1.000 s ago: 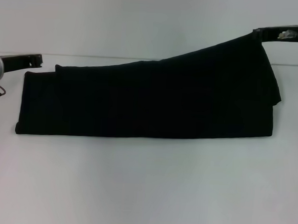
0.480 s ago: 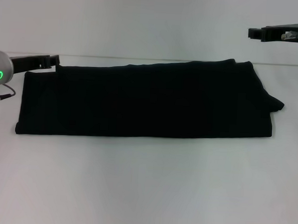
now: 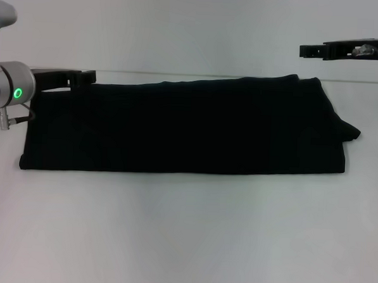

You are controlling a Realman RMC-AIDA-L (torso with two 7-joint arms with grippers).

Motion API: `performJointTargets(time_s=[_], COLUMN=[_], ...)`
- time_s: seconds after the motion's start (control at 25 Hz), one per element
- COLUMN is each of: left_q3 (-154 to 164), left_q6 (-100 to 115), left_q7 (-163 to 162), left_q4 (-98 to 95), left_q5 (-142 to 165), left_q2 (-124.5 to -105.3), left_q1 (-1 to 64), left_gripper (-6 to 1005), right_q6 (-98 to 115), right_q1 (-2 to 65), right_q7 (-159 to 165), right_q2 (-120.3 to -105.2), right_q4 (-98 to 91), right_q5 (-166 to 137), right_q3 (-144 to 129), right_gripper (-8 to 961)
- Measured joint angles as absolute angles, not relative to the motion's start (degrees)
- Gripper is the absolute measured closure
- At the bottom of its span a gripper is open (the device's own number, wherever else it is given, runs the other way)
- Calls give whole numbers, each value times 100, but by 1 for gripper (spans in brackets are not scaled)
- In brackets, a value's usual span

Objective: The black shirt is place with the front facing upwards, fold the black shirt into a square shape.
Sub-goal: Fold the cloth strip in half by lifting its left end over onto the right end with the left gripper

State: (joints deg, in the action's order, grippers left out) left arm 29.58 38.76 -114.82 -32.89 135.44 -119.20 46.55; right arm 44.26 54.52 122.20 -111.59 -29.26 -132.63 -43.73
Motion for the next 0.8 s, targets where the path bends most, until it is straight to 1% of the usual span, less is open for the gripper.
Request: performJointTargets(time_s=[0.32, 0.48, 0.64, 0.76, 0.8], left_q3=[3302, 3313, 3563, 3931, 3931], left_q6=[3024, 2410, 2011, 1687, 1687], left_q7=[-11513, -11483, -11446, -11443, -11443], left_q4=[-3095, -2734, -2459, -2359, -2359], left_q5=[13562, 13583, 13584, 13565, 13565], left_q2=[-12015, -11998, -11966, -12011, -12011], left_q1=[4748, 4863, 4945, 4954, 4954], left_gripper=[352, 352, 351, 351, 351], right_q6=[4632, 4623, 4562, 4504, 4504], right_q1=[5283, 5255, 5249, 5257, 5257], right_q7=[12381, 12383, 12381, 12378, 12378], right_q2=[-11189, -11197, -11263, -11337, -11337], right_q4=[-3248, -3256, -3255, -3252, -3252], right_q5=[-13186, -13159, -13134, -13111, -13111], right_q3=[-4374, -4377, -4377, -4380, -4380], right_gripper=[196, 196, 197, 197, 198])
